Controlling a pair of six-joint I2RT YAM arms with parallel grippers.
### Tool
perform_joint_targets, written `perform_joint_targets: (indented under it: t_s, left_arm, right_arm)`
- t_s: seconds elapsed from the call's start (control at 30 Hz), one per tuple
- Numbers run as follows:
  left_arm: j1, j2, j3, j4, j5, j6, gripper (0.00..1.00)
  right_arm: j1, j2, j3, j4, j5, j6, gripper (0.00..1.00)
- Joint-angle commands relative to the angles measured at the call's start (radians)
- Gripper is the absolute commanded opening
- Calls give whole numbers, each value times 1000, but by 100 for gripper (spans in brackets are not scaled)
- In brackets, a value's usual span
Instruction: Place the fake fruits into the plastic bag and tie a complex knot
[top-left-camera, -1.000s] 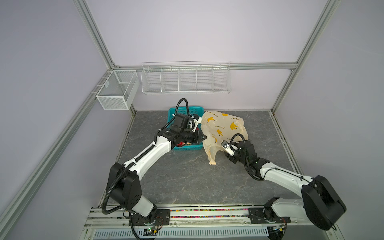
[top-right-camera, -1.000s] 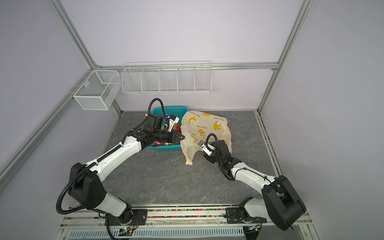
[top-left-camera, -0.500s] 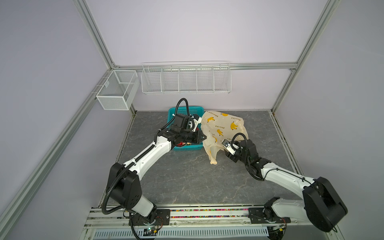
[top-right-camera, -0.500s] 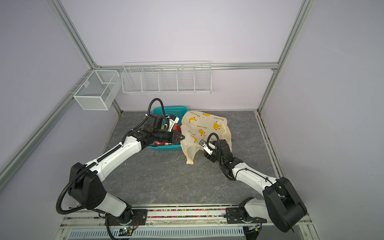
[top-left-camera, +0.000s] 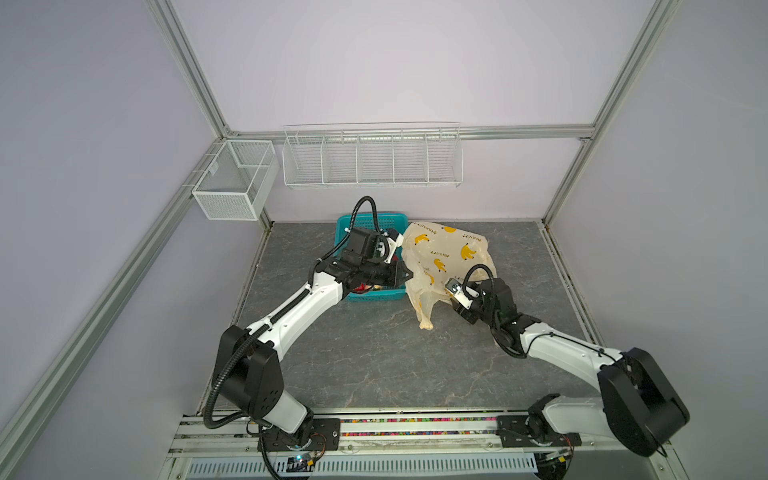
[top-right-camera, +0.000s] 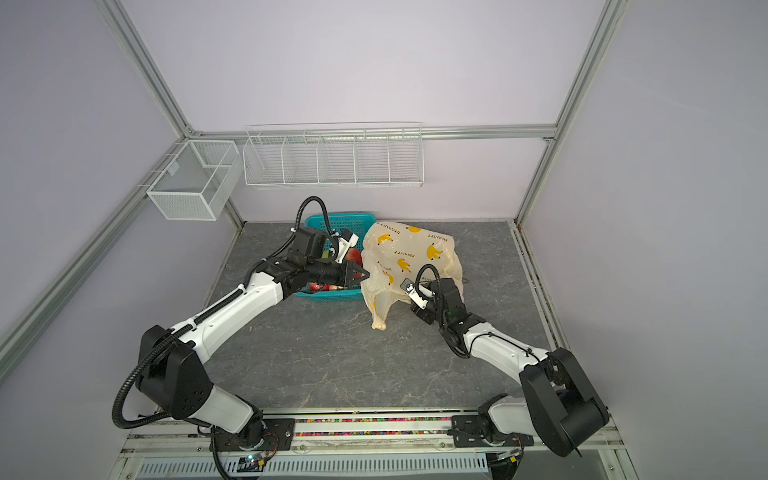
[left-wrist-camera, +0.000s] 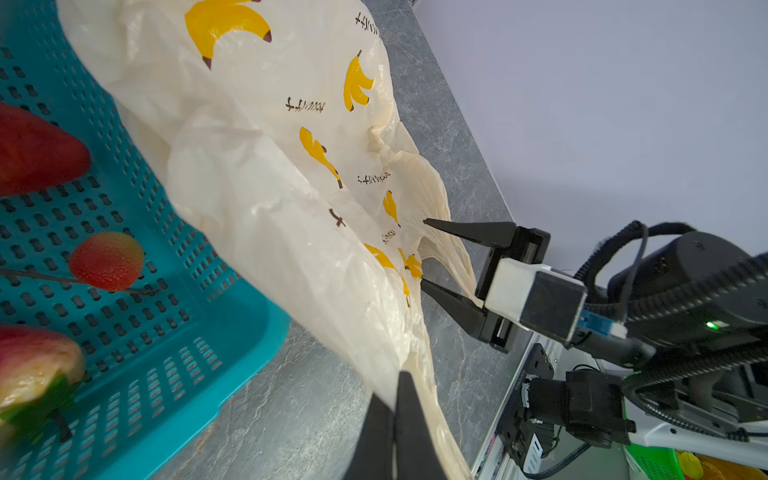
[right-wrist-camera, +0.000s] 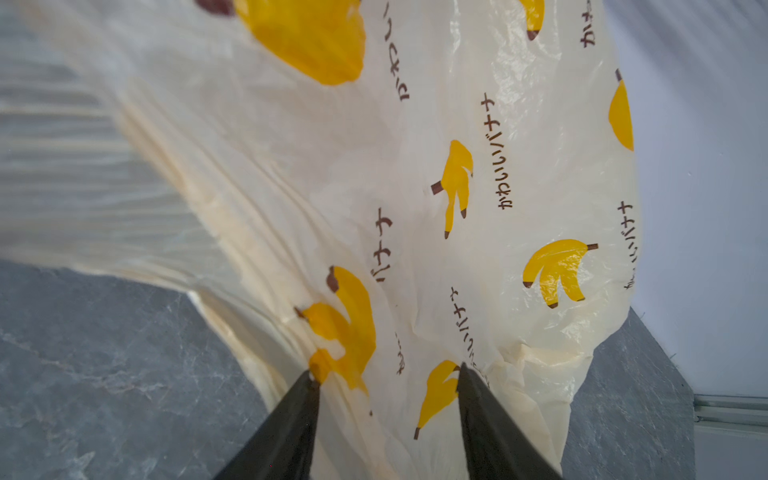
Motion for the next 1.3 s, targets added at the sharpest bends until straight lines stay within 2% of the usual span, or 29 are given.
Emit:
perform_joint_targets:
  t_s: [0.0, 0.1, 0.17, 0.23, 0.3, 0.4, 0.5, 0.57, 0.63, 0.7, 0.83, 0.97, 1.03, 1.17, 1.27]
  left_arm:
    - [1, -5, 25, 2, 25, 13, 0]
    - [1, -3, 23, 9, 29, 11, 0]
    - [1, 0, 25, 10, 23, 10, 0]
    - [1, 5, 28, 16, 7, 6, 0]
    - [1, 9, 33, 36, -19, -7, 0]
    - [1, 21, 43, 99, -48, -31, 18]
    - [2, 44, 79, 158, -114, -55, 40]
    - [5, 53, 121, 157, -199, -52, 49]
    - [15, 43, 146, 155, -297, -66, 61]
    - [31, -1, 123, 193, -363, -96, 69]
    - [37, -163, -29, 284, -479, -144, 77]
    - [16, -400, -300, 354, -585, -192, 79]
    - [-37, -492, -435, 384, -602, -190, 81]
    - [-198, -614, -661, 441, -639, -200, 82]
    - [-270, -671, -801, 568, -618, -222, 81]
  right_arm:
    - [-3, 40, 10, 76, -11, -17, 57]
    - [-3, 107, 33, 175, -34, -15, 55]
    - [-3, 151, 49, 224, -44, -21, 49]
    - [-3, 176, 67, 234, -46, -17, 35]
    - [-6, 136, 88, 147, -49, 40, 19]
    - [-15, 25, 114, -59, -39, 180, 7]
    - [-36, -57, 224, -436, -16, 396, 7]
    - [-69, -82, 281, -649, -22, 508, 6]
    - [-118, -109, 325, -793, -61, 579, 7]
    - [-166, -147, 337, -885, -96, 635, 7]
    - [-229, -210, 366, -932, -162, 743, 6]
    - [-264, -185, 416, -940, -264, 827, 7]
    - [-282, -167, 420, -915, -324, 877, 7]
    - [-328, -151, 404, -805, -422, 1004, 7]
    - [-338, -154, 394, -730, -437, 1080, 7]
